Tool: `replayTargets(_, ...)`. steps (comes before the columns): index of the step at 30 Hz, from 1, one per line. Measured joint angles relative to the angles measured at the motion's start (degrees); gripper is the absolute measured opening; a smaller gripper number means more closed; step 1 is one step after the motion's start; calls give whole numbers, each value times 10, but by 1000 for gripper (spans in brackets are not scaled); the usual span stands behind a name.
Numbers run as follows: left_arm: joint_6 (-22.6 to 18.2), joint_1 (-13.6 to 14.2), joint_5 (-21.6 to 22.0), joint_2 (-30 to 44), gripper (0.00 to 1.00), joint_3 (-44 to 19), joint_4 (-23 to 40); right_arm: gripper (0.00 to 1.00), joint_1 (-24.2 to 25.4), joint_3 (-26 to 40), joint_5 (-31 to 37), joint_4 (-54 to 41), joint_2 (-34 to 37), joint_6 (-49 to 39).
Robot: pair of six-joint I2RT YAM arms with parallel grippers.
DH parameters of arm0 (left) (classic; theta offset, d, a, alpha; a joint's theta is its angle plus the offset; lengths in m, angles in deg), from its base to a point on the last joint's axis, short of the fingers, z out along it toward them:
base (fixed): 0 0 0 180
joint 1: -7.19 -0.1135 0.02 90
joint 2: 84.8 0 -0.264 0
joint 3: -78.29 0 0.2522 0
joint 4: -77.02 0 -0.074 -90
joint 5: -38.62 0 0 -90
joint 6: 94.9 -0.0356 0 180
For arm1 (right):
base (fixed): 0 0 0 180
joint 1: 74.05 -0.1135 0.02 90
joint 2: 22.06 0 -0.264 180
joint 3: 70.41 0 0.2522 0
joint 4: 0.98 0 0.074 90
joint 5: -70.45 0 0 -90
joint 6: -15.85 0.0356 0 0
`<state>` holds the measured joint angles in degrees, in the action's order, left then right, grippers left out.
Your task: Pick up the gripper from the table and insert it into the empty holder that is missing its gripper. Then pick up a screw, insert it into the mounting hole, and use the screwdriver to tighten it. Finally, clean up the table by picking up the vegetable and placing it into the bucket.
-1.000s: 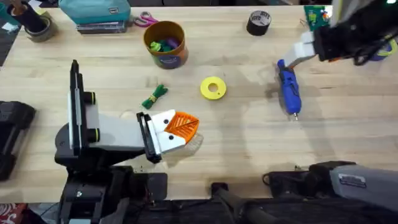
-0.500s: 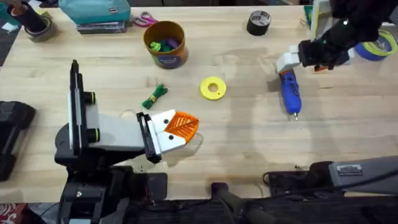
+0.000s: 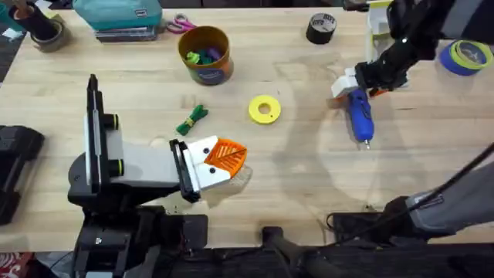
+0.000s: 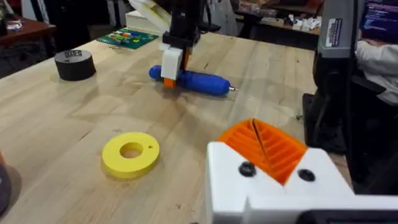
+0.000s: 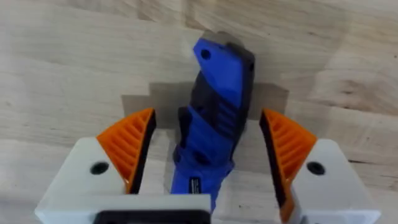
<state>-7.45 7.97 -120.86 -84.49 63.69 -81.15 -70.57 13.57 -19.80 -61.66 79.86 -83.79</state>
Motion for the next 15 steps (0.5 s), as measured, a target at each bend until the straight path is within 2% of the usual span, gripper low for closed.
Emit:
replayTargets(11, 0, 0, 0, 0, 13, 0, 0, 985, -1, 0, 13, 5, 27, -4)
replayTargets(13, 0, 0, 0, 0, 13, 0, 0, 923, -1, 0, 17, 5, 27, -7)
replayTargets(15, 0, 0, 0, 0, 13, 0, 0, 744, -1, 0, 24, 7, 28, -8)
